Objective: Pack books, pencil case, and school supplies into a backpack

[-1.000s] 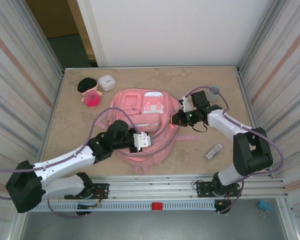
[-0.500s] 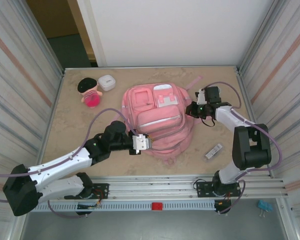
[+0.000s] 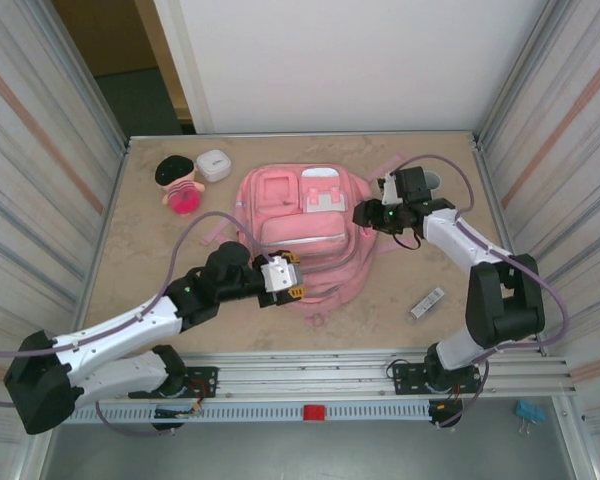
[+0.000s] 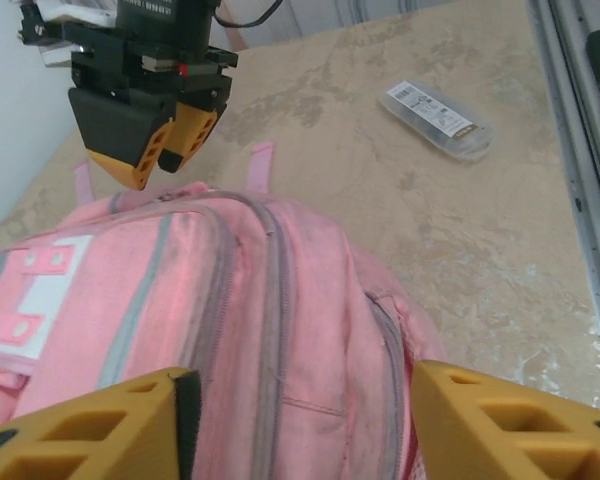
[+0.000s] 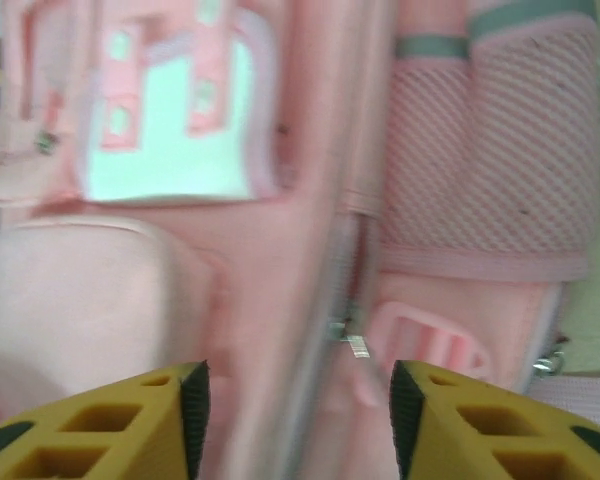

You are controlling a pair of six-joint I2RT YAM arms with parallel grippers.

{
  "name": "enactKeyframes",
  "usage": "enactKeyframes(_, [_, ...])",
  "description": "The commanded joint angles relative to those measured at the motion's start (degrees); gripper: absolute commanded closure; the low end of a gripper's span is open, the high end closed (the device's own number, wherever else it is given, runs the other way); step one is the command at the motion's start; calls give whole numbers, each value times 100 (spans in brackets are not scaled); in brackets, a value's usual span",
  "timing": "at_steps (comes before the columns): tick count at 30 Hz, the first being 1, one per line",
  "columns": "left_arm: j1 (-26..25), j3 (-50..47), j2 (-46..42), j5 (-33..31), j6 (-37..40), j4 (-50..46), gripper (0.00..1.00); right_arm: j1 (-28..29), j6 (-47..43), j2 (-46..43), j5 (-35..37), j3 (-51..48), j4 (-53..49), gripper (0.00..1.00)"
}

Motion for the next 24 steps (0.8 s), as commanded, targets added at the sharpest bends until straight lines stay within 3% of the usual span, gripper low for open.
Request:
enactKeyframes(1, [0,179,-338,-595,-906,-164,32,126,-133,-572,386,457,-808,35])
enactKeyframes(4, [73,208,-496,-895,-1424,-293,26,177,-224,-841,453,591,-1195,30])
enactKeyframes(9, [132,299,-354,-1198,-1566,-582,19,233,-255,-890,228,474,-1409,29])
enactKeyframes(14, [292,489,316,-1410,-1288,-757,12,420,-154,-821,186,68,-1123,30])
enactKeyframes(20, [344,648,1139,-1082,-206,-417,11,463,201,-757,-365,-447,-502,30])
enactKeyframes(24, [345,952,1656,-1189,290,-444,11,511,381,-746,-584,-659,-225,31])
